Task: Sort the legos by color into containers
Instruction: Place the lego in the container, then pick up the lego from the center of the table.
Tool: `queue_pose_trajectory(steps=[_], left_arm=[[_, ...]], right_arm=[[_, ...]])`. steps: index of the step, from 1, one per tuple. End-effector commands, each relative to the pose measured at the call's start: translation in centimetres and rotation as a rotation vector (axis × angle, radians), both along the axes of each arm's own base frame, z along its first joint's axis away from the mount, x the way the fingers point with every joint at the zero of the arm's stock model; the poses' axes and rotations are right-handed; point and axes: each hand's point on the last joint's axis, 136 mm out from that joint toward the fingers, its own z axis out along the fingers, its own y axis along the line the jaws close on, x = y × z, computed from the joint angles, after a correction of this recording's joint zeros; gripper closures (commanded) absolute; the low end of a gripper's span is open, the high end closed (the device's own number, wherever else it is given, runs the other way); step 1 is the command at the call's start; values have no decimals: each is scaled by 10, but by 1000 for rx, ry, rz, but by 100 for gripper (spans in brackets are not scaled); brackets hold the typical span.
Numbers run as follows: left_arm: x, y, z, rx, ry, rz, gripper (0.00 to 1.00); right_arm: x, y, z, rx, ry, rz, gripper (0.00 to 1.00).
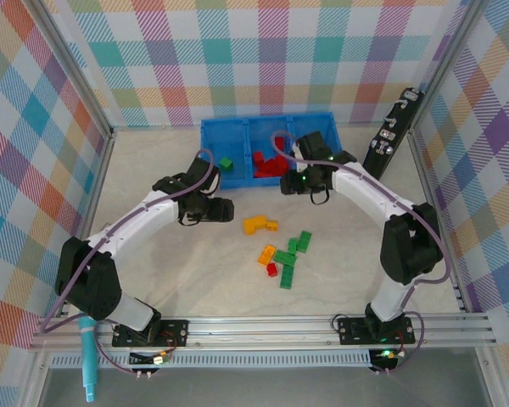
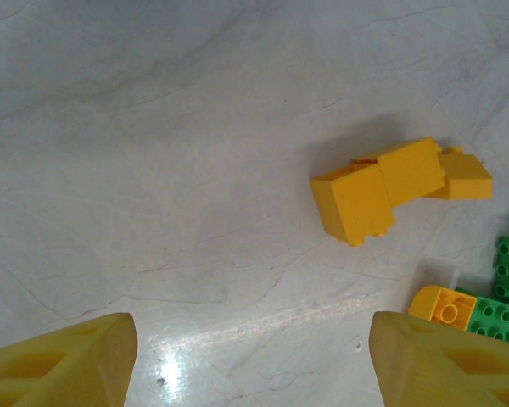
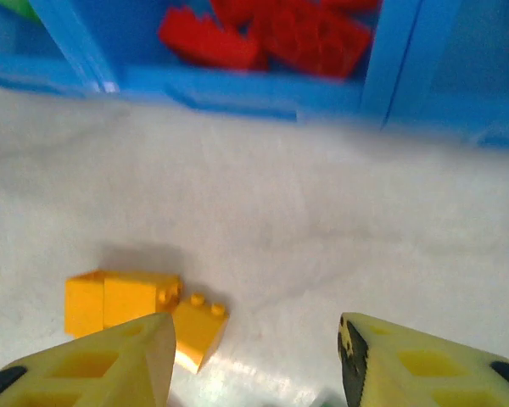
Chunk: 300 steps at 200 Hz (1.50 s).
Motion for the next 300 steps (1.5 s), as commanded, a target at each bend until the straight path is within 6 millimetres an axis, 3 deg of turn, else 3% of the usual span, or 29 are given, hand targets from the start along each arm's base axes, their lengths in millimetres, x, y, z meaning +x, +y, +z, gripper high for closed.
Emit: queue_pose_trajectory(steps=[1, 34, 74, 115, 152, 192, 234, 300], left_arm=[[8, -14, 9, -38, -25, -29, 28], [13, -21, 9, -57, -37, -36, 28], [16, -38, -7, -50, -16, -34, 29], [18, -52, -12, -70, -8, -46, 29], [12, -43, -8, -41, -16, -40, 29], [3, -31, -6, -8, -17, -33, 28], [-4, -20, -2, 8, -27, -10, 28], [-4, -14, -1, 16, -24, 3, 27]], right_arm=[[-35, 5, -22, 22, 121, -45, 46], [-64, 10, -44, -6, 195, -51, 46], [-78, 13, -48, 12, 193, -54, 46], [-71, 30, -52, 10, 146, 34, 42], [-61, 51, -55, 6, 13, 276, 40], [-46, 55, -59, -113, -152, 543, 32], [-47, 62, -80, -145, -133, 677, 33], [-52, 74, -103, -93, -58, 709, 39]])
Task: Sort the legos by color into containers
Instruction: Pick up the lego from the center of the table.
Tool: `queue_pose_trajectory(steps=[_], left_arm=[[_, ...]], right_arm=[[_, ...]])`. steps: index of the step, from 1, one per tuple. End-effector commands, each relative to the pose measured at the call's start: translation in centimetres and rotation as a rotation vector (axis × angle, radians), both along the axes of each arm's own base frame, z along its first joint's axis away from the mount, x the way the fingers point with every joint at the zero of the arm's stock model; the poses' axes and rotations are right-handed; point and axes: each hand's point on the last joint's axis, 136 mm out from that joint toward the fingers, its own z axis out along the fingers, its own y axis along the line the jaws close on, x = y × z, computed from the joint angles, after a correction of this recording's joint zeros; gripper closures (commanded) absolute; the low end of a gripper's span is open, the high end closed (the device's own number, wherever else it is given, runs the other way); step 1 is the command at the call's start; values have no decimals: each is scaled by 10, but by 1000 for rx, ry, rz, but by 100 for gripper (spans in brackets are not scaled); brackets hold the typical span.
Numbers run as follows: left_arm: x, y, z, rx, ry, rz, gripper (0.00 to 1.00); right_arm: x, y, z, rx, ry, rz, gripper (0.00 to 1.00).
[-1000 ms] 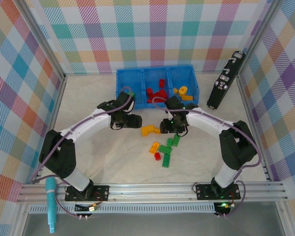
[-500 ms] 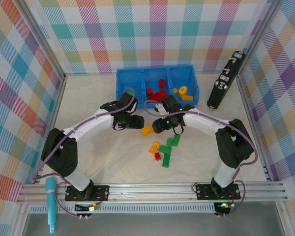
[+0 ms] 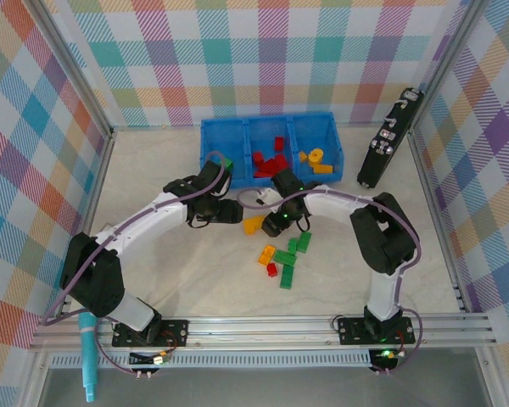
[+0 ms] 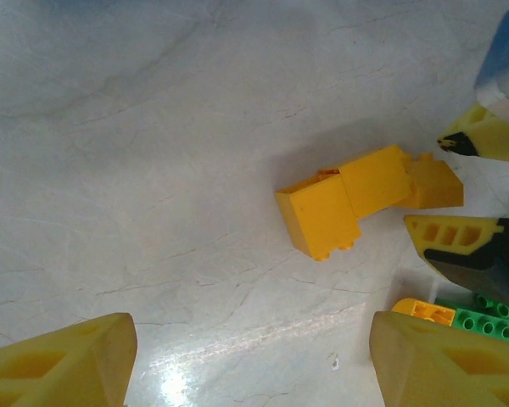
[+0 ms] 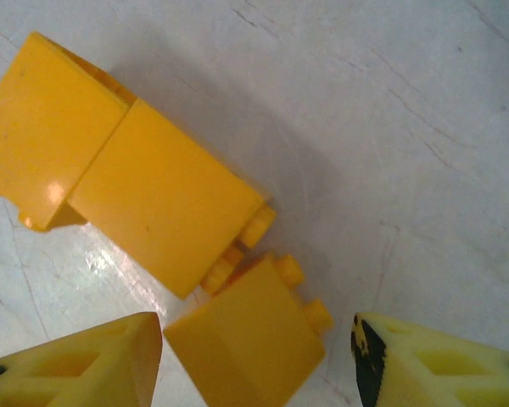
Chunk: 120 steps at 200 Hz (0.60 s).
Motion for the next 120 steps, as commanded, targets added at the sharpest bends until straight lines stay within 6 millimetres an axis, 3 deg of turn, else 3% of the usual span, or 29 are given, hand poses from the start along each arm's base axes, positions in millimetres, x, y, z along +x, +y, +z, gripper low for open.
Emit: queue_pose_trajectory(steps=[1, 33, 83, 120], left_arm=[[-4, 9, 2, 13, 7, 26, 27], [-3, 7, -1, 13, 19, 23, 27], [-3, 10, 0, 30, 20, 31, 27], [-2, 10, -1, 36, 26, 32, 27]], right_arm=[[-1, 15, 2, 44, 17, 52, 40], [-1, 17, -4, 43, 37, 54, 45], [-3, 17, -9, 14, 89, 61, 78], [-10, 11, -2, 1, 89, 74, 84]])
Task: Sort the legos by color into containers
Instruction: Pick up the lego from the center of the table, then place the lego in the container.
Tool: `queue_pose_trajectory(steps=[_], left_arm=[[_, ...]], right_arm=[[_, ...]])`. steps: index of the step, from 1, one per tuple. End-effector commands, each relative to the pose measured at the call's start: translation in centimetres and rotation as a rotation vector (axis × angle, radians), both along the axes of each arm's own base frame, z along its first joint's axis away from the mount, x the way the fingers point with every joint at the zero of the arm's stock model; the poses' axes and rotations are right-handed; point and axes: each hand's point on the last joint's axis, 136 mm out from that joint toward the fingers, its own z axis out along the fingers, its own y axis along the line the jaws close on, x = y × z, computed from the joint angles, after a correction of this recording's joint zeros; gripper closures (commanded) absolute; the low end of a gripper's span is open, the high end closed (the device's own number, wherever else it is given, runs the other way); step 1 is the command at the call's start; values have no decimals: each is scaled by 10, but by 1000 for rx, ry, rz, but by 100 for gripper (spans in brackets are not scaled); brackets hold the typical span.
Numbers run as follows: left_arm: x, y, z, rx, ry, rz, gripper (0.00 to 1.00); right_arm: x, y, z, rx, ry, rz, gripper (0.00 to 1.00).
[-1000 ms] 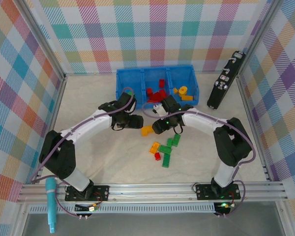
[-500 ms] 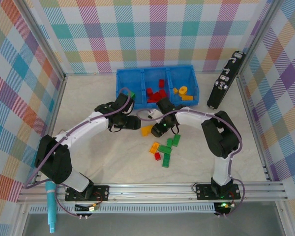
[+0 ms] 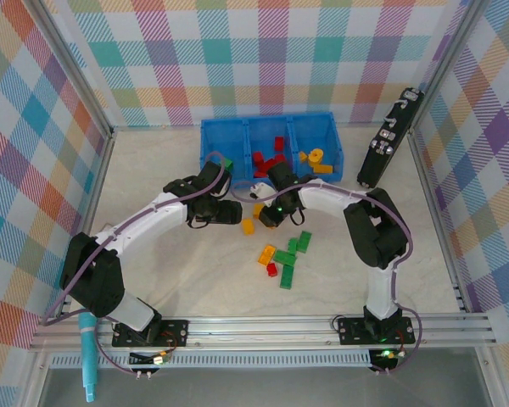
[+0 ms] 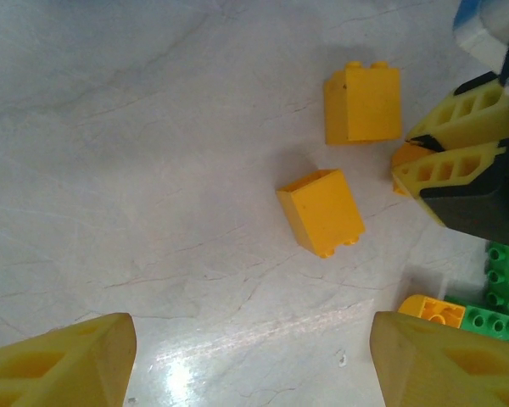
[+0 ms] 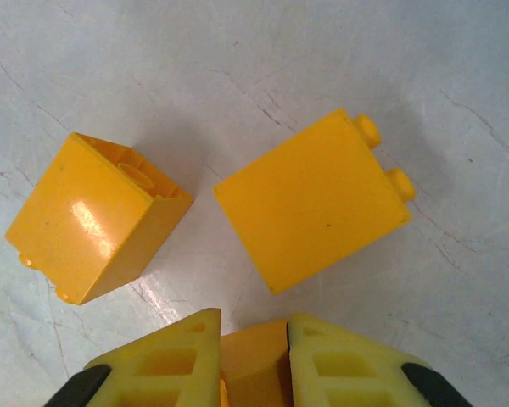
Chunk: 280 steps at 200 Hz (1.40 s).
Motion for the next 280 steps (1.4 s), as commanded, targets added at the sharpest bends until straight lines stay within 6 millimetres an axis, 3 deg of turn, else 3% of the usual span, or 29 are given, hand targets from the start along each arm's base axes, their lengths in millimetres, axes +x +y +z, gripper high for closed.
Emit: queue_pose_trajectory(steps=[1, 77, 104, 144, 182, 224, 280], left_arm=[[1, 5, 1, 16, 13, 25, 27], [8, -4, -3, 0, 22, 15, 27], [9, -4, -1, -2, 17, 14, 27], [5, -8, 6, -4, 15, 22, 27], [-5, -46, 10, 44, -8, -65, 26], [-13, -102, 2, -51, 16, -107, 26], [-15, -170, -3, -125, 25, -146, 26]], right_arm=[[-23, -10, -9, -50, 77, 36, 84], [-23, -17, 36, -11, 37, 16, 86], [-11, -22, 56, 29, 7, -27, 86], [47, -56, 117, 100, -124, -182, 86], [114, -87, 154, 84, -270, -290, 85], [180, -114, 158, 81, -355, -397, 84], [241, -149, 122, 42, -369, -513, 84]])
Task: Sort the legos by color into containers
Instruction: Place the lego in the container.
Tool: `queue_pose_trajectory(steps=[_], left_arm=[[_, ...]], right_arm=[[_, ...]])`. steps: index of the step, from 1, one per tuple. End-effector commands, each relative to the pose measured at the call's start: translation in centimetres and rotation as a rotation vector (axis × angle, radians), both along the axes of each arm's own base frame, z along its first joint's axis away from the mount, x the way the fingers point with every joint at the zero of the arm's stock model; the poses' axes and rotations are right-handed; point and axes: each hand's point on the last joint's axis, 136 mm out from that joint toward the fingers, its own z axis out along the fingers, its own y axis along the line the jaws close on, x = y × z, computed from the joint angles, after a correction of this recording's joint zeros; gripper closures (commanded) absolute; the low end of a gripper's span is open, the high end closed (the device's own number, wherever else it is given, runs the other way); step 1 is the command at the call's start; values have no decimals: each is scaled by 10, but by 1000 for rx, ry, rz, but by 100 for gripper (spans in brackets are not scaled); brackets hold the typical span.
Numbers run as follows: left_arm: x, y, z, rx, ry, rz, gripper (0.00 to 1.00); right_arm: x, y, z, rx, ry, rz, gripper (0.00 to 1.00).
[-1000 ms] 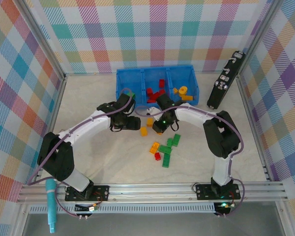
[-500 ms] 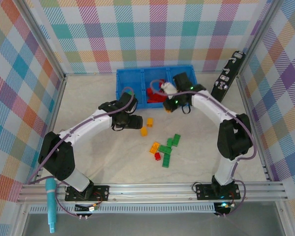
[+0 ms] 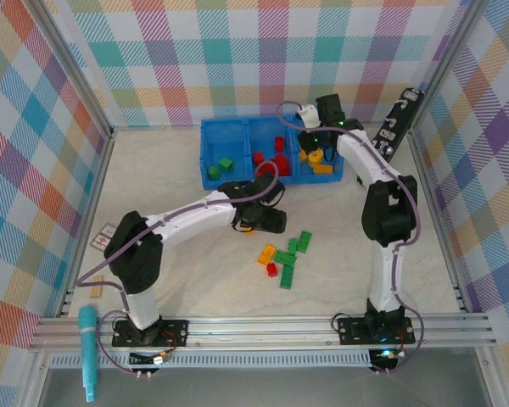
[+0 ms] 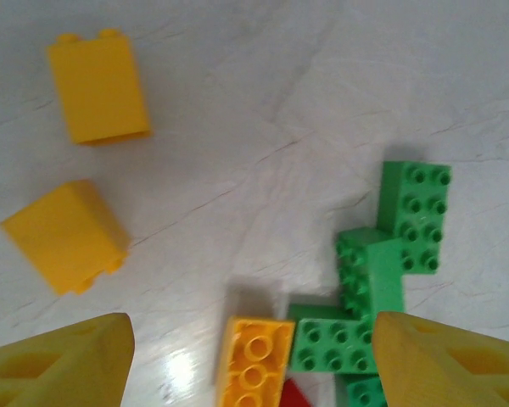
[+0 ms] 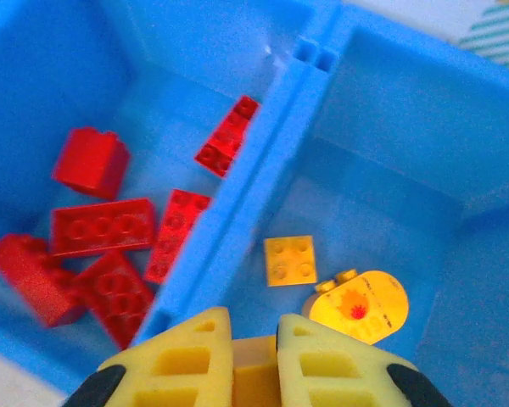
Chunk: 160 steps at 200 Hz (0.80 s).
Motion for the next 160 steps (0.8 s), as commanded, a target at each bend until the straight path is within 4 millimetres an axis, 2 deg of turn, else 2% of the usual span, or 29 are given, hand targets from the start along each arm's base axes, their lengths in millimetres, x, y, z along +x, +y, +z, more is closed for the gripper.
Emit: queue_pose_trajectory(steps=[1, 36, 64, 92, 118, 160], left_arm=[[1, -37, 13, -88, -9, 0, 26], [-5, -61, -8, -104, 41, -2, 26], [-12, -71, -22, -84, 79, -17, 29], [-25, -77, -39, -46, 122, -43, 31], [-35, -74, -54, -13, 158, -48, 34], [-43, -66, -68, 43, 184, -51, 42]], right_arm=[[24, -19, 0, 4, -27, -67, 84], [38, -26, -28, 14, 2, -86, 81], [39, -22, -35, 25, 6, -69, 69], [39, -21, -29, 36, -13, -62, 65], [39, -16, -17, 67, -23, -48, 58], [35, -15, 0, 83, -45, -41, 54]])
